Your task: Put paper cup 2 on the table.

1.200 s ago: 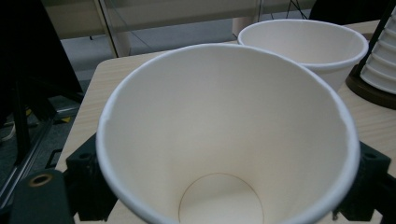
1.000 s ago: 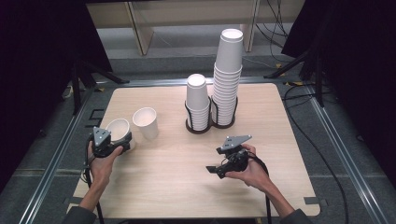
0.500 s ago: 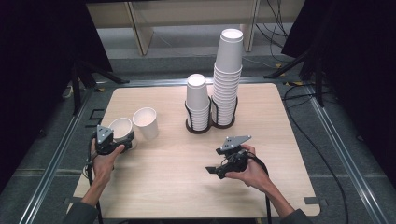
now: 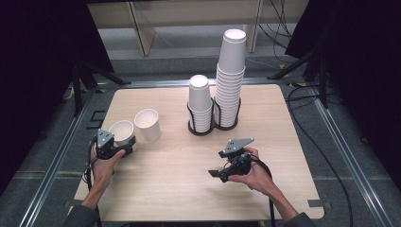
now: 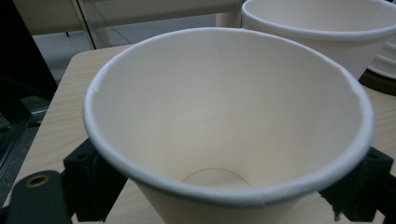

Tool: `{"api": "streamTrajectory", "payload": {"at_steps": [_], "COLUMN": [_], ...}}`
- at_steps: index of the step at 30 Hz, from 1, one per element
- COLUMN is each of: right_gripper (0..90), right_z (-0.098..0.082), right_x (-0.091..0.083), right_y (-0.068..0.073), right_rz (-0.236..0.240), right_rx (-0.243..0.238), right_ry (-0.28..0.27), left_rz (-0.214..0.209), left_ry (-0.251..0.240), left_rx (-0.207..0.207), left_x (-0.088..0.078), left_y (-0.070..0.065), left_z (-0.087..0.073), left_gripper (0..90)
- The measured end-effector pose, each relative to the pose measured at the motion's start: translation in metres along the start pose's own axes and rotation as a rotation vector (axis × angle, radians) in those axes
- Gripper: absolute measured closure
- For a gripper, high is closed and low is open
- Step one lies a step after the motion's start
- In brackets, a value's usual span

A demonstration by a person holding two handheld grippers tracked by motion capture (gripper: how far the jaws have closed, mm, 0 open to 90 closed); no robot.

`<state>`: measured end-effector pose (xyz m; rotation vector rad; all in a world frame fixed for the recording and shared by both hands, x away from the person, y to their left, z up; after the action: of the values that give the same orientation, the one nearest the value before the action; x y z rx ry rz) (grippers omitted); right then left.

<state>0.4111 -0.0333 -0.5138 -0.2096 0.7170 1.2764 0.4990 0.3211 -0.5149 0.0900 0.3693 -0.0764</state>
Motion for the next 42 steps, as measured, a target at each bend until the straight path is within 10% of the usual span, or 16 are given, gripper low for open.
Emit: {"api": "streamTrajectory", "payload": {"at_steps": [18,42], "right_gripper": [16.3,16.1], "right_z": [-0.005,-0.010], "right_x": [-0.006,-0.016], "right_y": [-0.001,-0.005], "right_rz": [-0.010,-0.041], "right_rx": [0.013,0.032], "right_ry": [-0.003,-0.026], "left_rz": [0.000,-0.014], "left_ry": [0.069,0.042], "left_rx": [0.041,-0.036], "left_x": [-0.010,-0.070], "left_y": [0.004,-0.021], "left_z": [-0.020,-0.018], "left_gripper": [14.3,14.3]}}
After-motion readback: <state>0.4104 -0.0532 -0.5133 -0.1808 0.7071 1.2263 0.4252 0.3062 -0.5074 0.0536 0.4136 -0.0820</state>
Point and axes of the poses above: each handheld gripper's, and its own axes: x roughly forward along the jaws, z roughly out of its top, y roughly to its left, the point moved 10 cm from there along x, roughly forward along the jaws, and after that the axes turned 10 degrees about z, right-handed, at the moved point
